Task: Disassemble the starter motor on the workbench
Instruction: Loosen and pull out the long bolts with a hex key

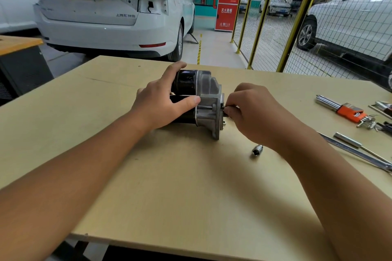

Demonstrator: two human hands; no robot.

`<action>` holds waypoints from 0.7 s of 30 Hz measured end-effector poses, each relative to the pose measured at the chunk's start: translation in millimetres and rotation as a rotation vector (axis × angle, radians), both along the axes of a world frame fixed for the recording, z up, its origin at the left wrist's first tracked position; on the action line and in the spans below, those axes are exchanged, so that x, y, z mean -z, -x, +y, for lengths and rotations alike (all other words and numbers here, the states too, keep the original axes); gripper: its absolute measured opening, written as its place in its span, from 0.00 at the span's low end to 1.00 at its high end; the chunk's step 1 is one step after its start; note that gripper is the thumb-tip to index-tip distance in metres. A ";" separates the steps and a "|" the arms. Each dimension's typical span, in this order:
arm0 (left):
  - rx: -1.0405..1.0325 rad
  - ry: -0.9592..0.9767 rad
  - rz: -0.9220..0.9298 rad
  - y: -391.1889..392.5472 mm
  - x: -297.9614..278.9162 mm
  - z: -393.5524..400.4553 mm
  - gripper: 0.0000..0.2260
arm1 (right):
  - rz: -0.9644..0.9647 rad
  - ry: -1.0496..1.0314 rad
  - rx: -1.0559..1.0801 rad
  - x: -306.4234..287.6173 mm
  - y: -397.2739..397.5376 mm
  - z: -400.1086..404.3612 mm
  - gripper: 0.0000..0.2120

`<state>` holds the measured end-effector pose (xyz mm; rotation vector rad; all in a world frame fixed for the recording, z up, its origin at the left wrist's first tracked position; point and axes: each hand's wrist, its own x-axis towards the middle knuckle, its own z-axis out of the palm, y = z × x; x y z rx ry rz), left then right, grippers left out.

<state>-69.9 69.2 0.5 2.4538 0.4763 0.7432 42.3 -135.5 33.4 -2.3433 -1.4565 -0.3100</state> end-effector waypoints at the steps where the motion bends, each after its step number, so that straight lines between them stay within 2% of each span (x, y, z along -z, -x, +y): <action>1: -0.009 -0.011 0.003 -0.3 0.0 -0.5 0.39 | -0.012 0.000 0.000 -0.3 0.0 0.1 0.09; 8: -0.078 -0.057 0.011 -4.4 3.3 -1.4 0.43 | -0.091 0.026 0.040 -2.1 2.2 -0.3 0.08; 21: -0.070 -0.064 0.023 -3.9 2.7 -1.3 0.44 | -0.155 -0.013 0.102 5.2 6.8 4.2 0.02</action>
